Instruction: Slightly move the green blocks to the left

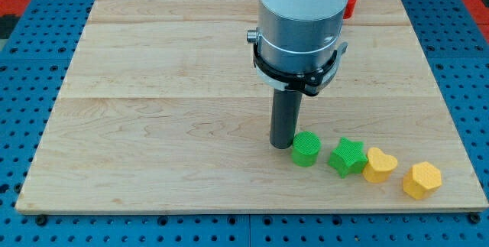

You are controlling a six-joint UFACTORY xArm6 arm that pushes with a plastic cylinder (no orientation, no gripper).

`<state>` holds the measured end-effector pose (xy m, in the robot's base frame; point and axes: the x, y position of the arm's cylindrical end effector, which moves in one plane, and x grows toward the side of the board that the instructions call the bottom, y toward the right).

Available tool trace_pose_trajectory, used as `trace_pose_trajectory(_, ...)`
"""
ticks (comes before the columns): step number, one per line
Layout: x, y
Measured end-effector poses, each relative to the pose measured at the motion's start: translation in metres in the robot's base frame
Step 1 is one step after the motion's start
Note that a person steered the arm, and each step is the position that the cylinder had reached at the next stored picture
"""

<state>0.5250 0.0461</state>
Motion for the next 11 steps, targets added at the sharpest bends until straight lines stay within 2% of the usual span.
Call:
trace_pose_trajectory(3, 0.008, 0.000)
trace_pose_trajectory(4, 0.055, -0.008)
trace_pose_trajectory(5, 0.094, 0.034)
trace_pose_trajectory(6, 0.089, 0.079)
trace_pose_trajectory(8, 0.091, 0.116)
trace_pose_trajectory(9, 0.083, 0.120)
trace_pose_trajectory(11, 0.041, 0.116)
